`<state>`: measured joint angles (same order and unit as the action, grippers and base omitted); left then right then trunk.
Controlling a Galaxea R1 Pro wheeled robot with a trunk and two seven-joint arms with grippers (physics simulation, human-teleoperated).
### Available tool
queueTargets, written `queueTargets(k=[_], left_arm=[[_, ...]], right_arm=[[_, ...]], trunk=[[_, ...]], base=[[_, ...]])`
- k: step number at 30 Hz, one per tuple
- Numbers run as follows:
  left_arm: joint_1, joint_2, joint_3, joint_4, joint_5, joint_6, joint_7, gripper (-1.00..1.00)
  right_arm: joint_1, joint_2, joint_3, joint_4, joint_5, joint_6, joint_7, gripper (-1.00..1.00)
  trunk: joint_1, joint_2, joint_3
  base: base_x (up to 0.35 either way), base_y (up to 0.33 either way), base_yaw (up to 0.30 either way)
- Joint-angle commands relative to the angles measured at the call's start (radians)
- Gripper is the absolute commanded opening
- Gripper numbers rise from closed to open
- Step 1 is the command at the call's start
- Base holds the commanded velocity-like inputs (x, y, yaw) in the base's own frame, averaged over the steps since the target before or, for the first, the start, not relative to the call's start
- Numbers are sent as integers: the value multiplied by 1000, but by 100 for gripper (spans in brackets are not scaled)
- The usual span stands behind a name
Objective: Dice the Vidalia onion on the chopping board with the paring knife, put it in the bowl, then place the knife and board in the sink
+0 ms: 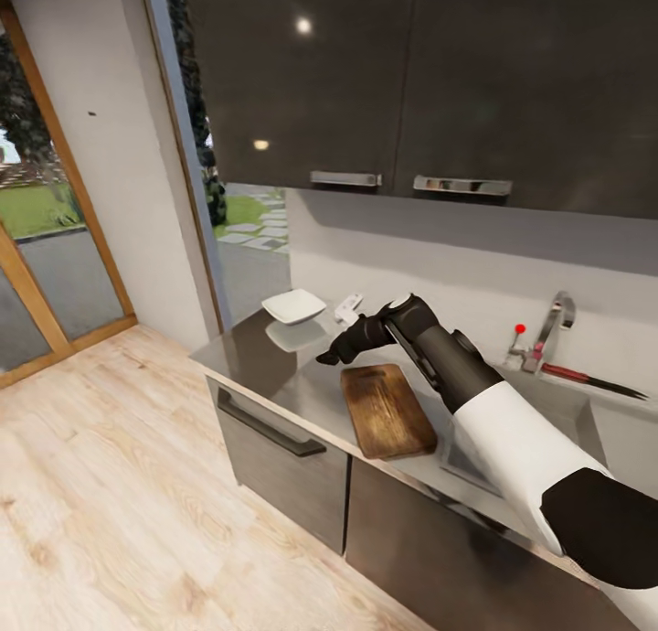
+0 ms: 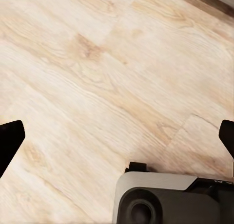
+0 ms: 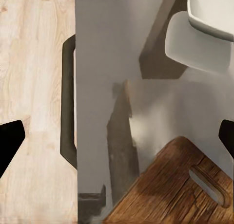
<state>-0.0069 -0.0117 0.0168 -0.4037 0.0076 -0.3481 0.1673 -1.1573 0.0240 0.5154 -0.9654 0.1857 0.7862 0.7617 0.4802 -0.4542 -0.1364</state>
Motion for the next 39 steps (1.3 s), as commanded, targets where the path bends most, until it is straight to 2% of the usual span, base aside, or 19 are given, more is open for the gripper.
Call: queueTargets(k=[1, 24, 36, 39], left_arm=[[-1, -1, 2, 0, 1, -3, 1, 100], [-1, -1, 2, 2, 2, -3, 2, 100], [-1, -1, 2, 2, 2, -3, 2, 100], [-1, -1, 2, 2, 2, -3, 1, 100]], right_arm=[[-1, -2, 0, -1, 9, 2, 11, 100], [-1, -11, 1, -1, 9, 2, 37, 100], [-1, -20, 2, -1, 12, 0, 37, 100], [-1, -24, 2, -1, 13, -34, 36, 100]], trunk=[[0, -2, -3], [0, -2, -27], [0, -2, -28], [0, -2, -28]], base=[[0, -232, 209], [0, -302, 186], [0, -20, 7], [0, 0, 0]])
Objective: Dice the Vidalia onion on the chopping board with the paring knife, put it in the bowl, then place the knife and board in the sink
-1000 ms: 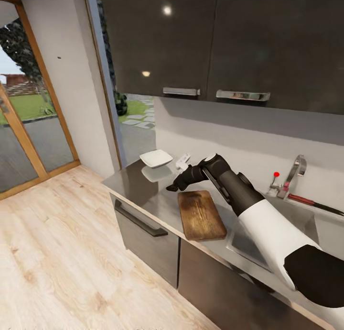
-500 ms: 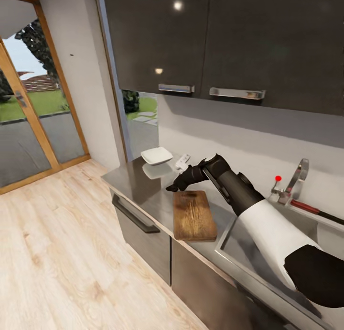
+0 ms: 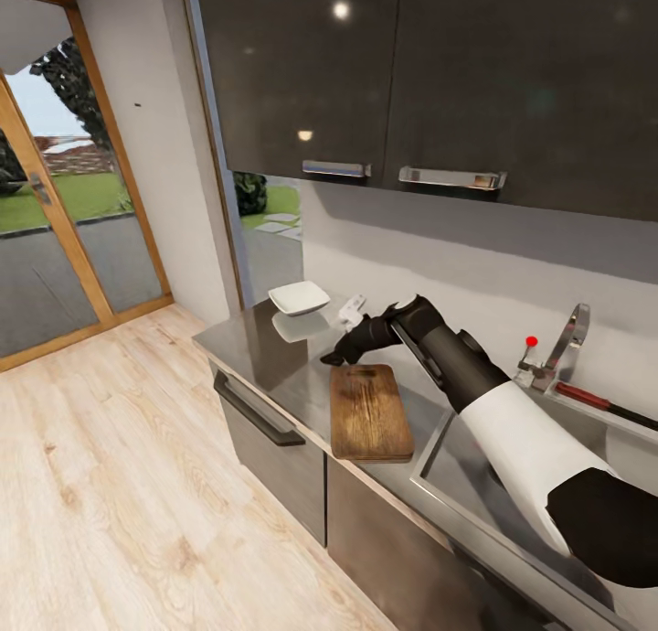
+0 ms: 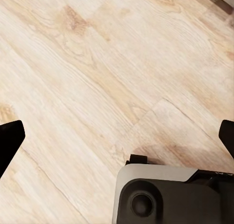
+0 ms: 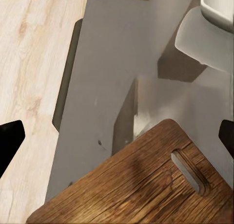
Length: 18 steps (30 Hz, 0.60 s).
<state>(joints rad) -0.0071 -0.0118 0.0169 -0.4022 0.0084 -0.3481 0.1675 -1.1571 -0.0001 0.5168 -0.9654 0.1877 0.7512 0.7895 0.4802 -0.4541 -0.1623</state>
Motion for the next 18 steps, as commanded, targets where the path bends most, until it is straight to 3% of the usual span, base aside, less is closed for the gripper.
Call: queueTargets(k=[1, 6, 7, 18], left_arm=[[-1, 0, 2, 0, 1, -3, 1, 100], [-1, 0, 2, 0, 1, -3, 1, 100], [-1, 0, 2, 0, 1, -3, 1, 100], [-1, 0, 2, 3, 1, -3, 1, 100]], right_arm=[[-1, -1, 0, -1, 10, -5, 8, 100], [-1, -5, 0, -1, 12, -23, 8, 100], [-1, -21, -1, -1, 12, -25, 8, 100], [-1, -92, -1, -1, 9, -27, 10, 100]], trunk=[[0, -2, -2], [0, -2, -2], [0, -2, -2], [0, -2, -2]], base=[[0, 0, 0], [0, 0, 0], [0, 0, 0], [0, 0, 0]])
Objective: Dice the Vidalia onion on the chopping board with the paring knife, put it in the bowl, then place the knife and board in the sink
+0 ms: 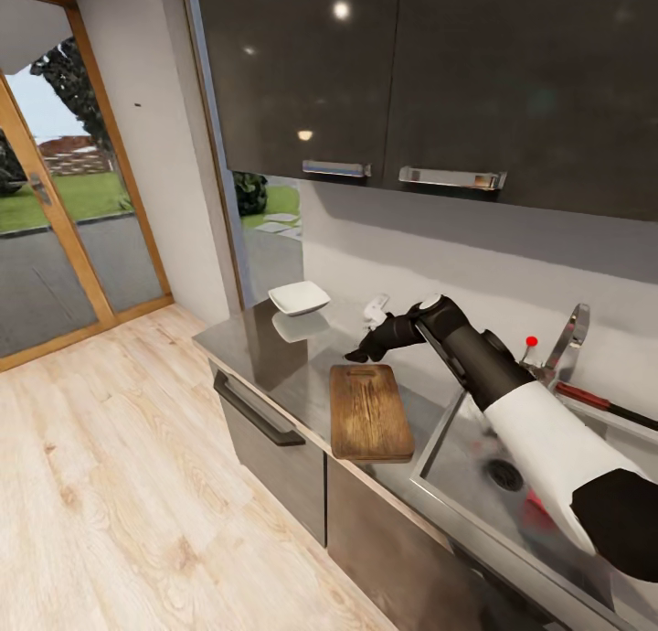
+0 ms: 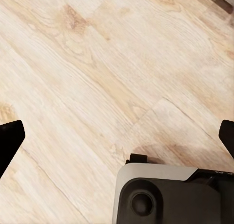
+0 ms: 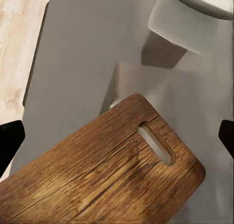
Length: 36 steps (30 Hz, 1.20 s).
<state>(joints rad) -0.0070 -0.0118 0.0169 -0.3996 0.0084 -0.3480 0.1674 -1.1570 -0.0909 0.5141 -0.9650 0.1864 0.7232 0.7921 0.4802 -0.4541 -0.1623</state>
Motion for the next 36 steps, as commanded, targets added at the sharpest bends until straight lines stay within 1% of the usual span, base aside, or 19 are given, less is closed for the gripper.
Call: queueTargets(k=[1, 2, 4, 6, 11, 17, 28, 36], left_arm=[[-1, -1, 2, 1, 1, -3, 1, 100], [-1, -1, 2, 1, 1, -3, 1, 100], [-1, -1, 2, 1, 1, -3, 1, 100], [-1, -1, 2, 1, 1, -3, 1, 100], [-1, -1, 2, 1, 1, -3, 2, 100], [-1, 1, 2, 1, 1, -3, 1, 100], [-1, 1, 1, 1, 1, -3, 1, 100], [-1, 1, 0, -2, 1, -3, 1, 100]], right_arm=[[-1, -11, 1, -1, 9, 1, 8, 100], [-1, -15, 1, -1, 9, 1, 9, 100], [-1, -34, 1, -1, 10, 1, 30, 100], [-1, -41, 0, -1, 11, 1, 47, 100], [-1, -54, 0, -1, 11, 1, 62, 100], [-1, -56, 1, -1, 11, 1, 64, 100], [-1, -56, 1, 4, 7, 1, 64, 100], [-1, -56, 3, 12, 5, 1, 64, 100]], trunk=[[0, -2, -2], [0, -2, -2], [0, -2, -2], [0, -2, -2], [0, -2, -2], [0, -2, -2], [0, -2, -2], [0, -2, -4]], base=[[0, 0, 0], [0, 0, 0], [0, 0, 0], [0, 0, 0], [4, -4, 0], [116, -49, 0], [231, -3, 0], [32, 0, 0]])
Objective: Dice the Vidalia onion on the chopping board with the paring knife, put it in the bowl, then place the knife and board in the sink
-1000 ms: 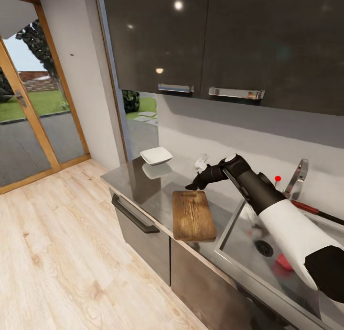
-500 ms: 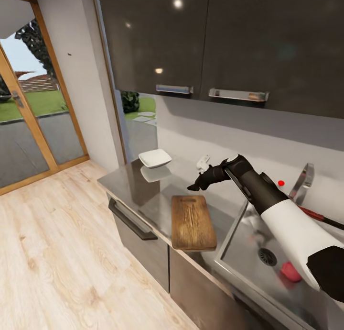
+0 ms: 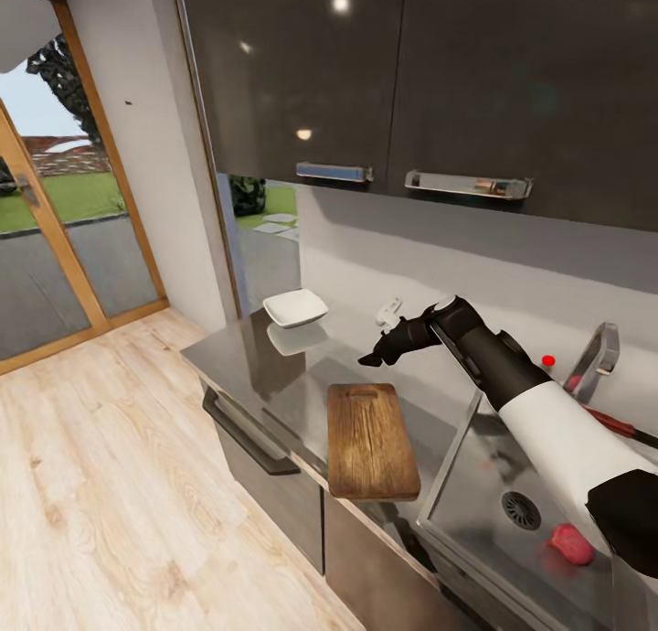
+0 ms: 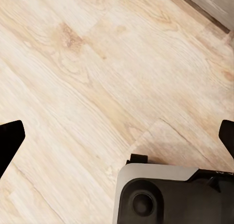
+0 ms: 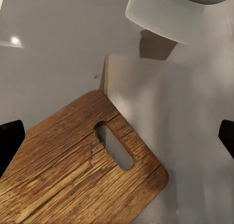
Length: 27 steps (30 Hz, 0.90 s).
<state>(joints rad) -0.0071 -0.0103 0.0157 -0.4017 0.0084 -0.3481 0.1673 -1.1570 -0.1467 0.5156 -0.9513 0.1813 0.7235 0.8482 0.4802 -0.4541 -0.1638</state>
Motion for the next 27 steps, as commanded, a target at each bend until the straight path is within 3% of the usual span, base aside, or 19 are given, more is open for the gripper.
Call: queueTargets(k=[1, 16, 24, 27], left_arm=[[-1, 0, 2, 0, 1, -3, 1, 100], [-1, -2, 1, 3, 1, -3, 1, 100], [-1, -2, 1, 4, 1, -3, 1, 100], [-1, -2, 1, 3, 1, -3, 1, 100]], right_arm=[[-1, -1, 1, -1, 10, 1, 8, 100], [-1, 1, 1, 3, 9, 1, 8, 100], [0, 3, 1, 27, 8, -1, 8, 100], [0, 5, 1, 30, 7, -1, 8, 100]], trunk=[[0, -2, -3], [0, -2, -25], [-30, 54, -12], [-30, 54, -17]], base=[[2, 0, 0], [0, 0, 0], [0, 0, 0], [0, 0, 0]])
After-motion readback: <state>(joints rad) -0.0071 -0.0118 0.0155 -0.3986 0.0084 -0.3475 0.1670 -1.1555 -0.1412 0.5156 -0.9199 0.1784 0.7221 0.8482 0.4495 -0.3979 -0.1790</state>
